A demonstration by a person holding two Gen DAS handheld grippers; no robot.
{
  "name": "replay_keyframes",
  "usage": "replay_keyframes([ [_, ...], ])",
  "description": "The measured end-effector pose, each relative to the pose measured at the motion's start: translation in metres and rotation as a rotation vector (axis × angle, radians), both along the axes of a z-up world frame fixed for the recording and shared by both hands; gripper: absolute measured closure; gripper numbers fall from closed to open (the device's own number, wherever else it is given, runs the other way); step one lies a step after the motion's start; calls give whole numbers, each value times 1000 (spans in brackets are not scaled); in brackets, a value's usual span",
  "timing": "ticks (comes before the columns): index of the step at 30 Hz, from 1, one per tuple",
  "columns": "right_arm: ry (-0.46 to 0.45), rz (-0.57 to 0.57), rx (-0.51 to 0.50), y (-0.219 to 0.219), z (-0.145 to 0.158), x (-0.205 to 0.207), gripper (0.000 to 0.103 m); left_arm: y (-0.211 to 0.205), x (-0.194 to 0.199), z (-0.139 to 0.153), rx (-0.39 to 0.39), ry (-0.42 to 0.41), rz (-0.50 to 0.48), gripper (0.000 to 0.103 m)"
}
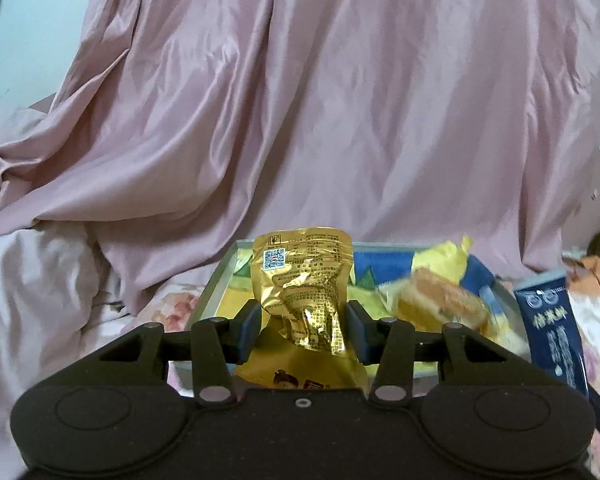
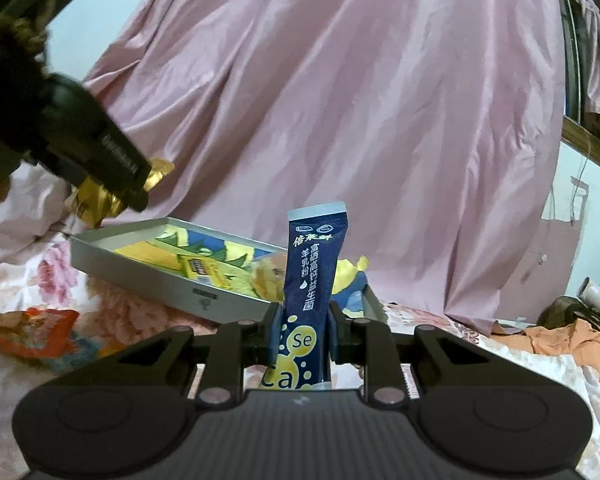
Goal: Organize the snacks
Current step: 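Carry both snacks over the grey tray and open both tools to release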
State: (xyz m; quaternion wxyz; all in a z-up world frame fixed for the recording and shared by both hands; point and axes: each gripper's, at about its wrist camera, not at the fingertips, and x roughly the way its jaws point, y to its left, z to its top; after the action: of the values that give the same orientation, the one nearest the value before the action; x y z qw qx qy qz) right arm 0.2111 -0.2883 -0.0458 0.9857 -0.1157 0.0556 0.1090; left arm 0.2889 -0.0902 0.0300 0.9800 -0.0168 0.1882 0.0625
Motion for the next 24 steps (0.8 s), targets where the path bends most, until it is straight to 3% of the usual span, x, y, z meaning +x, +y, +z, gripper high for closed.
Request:
replay_keyframes([
  [7, -100, -29, 46, -7, -6, 23, 77, -15, 33, -5, -28, -36, -33, 55],
  [16, -235, -66, 146, -19, 9, 70, 77, -24, 76, -8, -79, -66, -20, 55],
  [20, -244, -74, 192, -21, 14, 93, 77, -29, 91, -19, -78, -61, -21, 55],
  [24, -197, -70, 212, -25, 9, 116, 77, -33, 105, -33, -77, -23, -33, 54],
])
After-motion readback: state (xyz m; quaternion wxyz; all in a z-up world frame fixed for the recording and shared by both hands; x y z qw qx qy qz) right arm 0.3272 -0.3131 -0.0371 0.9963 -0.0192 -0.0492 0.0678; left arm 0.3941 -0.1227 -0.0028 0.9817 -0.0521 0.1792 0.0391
